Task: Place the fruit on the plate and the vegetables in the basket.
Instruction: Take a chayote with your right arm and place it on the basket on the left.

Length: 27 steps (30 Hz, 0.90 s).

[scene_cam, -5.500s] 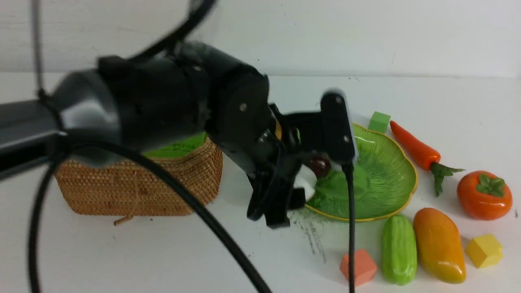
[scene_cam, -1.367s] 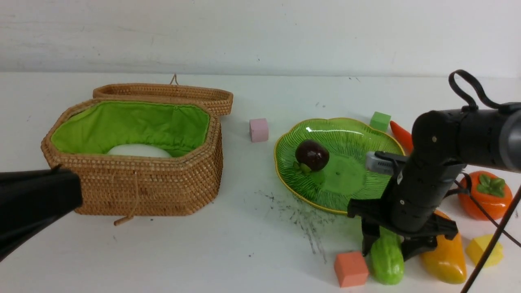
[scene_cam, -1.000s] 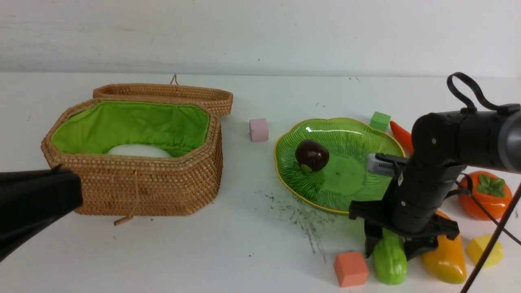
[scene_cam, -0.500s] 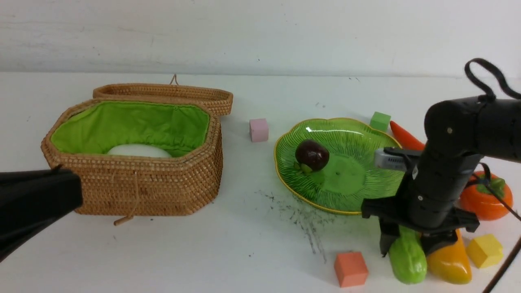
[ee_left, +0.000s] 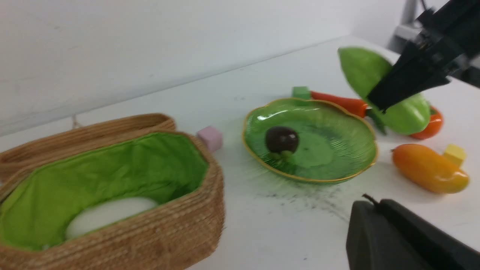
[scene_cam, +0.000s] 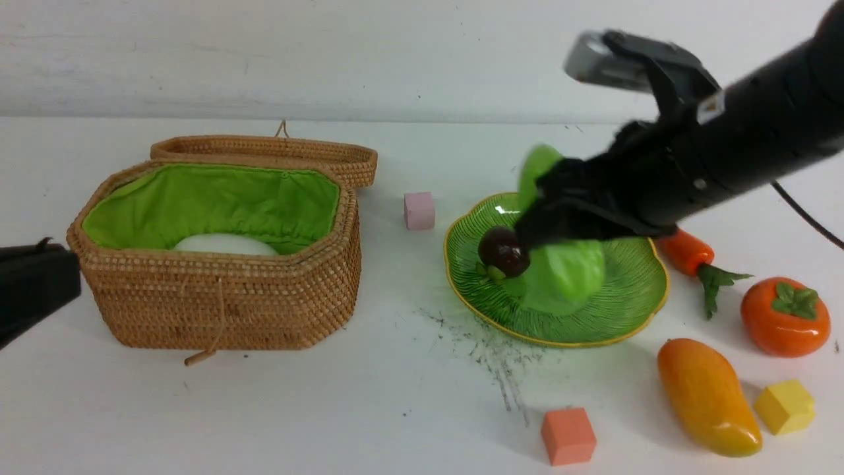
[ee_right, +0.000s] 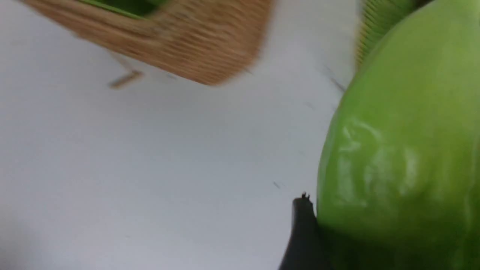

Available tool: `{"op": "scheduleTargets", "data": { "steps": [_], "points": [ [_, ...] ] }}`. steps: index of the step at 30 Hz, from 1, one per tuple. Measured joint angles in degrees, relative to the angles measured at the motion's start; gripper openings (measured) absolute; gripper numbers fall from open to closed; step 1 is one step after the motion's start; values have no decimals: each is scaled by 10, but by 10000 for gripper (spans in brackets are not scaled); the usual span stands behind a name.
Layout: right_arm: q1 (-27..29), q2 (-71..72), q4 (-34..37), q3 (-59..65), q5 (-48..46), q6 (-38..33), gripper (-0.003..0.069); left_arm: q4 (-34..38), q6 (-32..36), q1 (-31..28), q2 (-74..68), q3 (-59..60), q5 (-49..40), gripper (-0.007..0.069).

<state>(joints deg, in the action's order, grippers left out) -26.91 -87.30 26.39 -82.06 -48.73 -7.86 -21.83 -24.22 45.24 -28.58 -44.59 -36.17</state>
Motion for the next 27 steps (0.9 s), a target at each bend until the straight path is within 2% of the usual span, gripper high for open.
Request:
{"op": "scheduleTargets", "data": {
  "steps": [4, 8, 17, 20, 21, 25, 27],
  "points": [
    [-64, -69, 63, -114, 48, -123, 450, -105, -117, 0, 7, 0, -64, -13],
    [-114, -163, 83, -228, 101, -208, 450, -161, -185, 0, 24, 0, -101, -13],
    [-144, -359, 87, -382, 236, -248, 450, -160, -215, 0, 32, 0, -125, -10],
    [-144, -397, 87, -393, 243, -244, 457, -152, -214, 0, 32, 0, -118, -10],
    [-144, -404, 87, -394, 242, -236, 479, -149, -211, 0, 32, 0, -115, -10],
    [-144, -414, 73, -397, 218, -212, 640, -124, -184, 0, 32, 0, -98, -10],
    [-144, -405, 57, -400, 199, -208, 671, -114, -171, 0, 32, 0, -84, -10]
  ]
}}
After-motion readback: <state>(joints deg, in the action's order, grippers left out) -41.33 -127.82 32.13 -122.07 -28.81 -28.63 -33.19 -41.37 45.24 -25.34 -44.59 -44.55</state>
